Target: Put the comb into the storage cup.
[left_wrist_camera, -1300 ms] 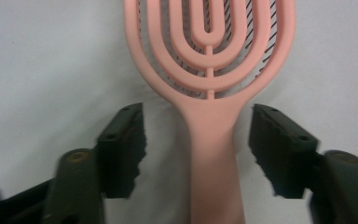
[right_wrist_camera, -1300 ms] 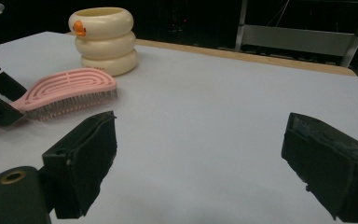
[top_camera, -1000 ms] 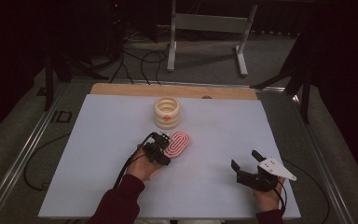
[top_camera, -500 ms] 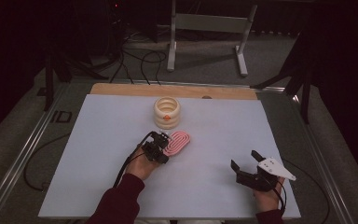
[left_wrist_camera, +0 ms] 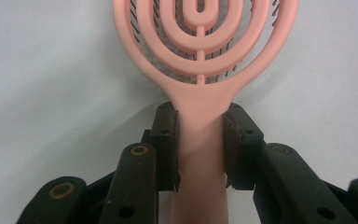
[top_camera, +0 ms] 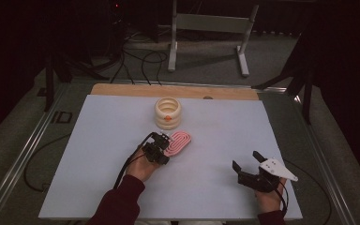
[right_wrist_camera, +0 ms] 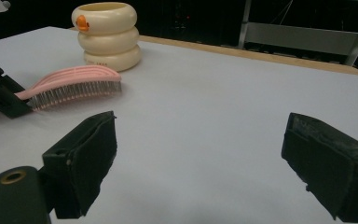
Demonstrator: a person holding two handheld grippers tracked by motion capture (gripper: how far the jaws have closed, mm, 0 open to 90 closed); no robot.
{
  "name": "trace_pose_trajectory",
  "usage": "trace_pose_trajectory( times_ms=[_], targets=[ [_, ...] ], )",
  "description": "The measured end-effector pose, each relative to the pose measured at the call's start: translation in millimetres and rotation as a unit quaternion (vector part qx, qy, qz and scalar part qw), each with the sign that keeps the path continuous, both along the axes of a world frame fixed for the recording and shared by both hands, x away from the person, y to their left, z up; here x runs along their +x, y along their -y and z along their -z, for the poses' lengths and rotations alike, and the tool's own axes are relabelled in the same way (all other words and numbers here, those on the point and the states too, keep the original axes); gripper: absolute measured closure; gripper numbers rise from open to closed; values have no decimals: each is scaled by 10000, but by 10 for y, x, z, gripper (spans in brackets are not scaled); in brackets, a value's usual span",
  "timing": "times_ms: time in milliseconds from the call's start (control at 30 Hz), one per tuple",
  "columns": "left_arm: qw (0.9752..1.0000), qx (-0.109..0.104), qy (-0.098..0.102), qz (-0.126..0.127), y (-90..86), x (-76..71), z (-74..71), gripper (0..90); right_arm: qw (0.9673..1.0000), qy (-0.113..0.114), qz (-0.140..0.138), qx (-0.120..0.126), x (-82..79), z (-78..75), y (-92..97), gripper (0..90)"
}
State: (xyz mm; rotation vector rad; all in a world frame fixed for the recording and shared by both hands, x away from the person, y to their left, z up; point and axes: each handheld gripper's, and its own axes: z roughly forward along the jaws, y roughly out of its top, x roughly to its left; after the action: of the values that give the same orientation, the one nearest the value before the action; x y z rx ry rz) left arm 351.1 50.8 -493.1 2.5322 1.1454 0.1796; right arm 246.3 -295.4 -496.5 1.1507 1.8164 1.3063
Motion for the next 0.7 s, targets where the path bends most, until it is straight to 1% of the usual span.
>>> trace_pose_trajectory(
  times_ms=[167, 533, 600, 700],
  targets=[
    [10000, -7, 93, -10, -10, -20, -23, 699, 10000, -23, -23, 16, 1, 2, 0, 104],
    [9998, -19, 179, 52, -41, -57, -77, 700, 10000, -75, -56, -2, 9, 10, -3, 104],
    [9996, -86, 256, 28, -71, -80, -113, 700, 9999, -98, -74, 20, 11, 12, -2, 104],
    [9994, -95, 316, 38, -92, -105, -134, 700, 9999, -129, -103, 5, 14, 17, -10, 104]
  ],
)
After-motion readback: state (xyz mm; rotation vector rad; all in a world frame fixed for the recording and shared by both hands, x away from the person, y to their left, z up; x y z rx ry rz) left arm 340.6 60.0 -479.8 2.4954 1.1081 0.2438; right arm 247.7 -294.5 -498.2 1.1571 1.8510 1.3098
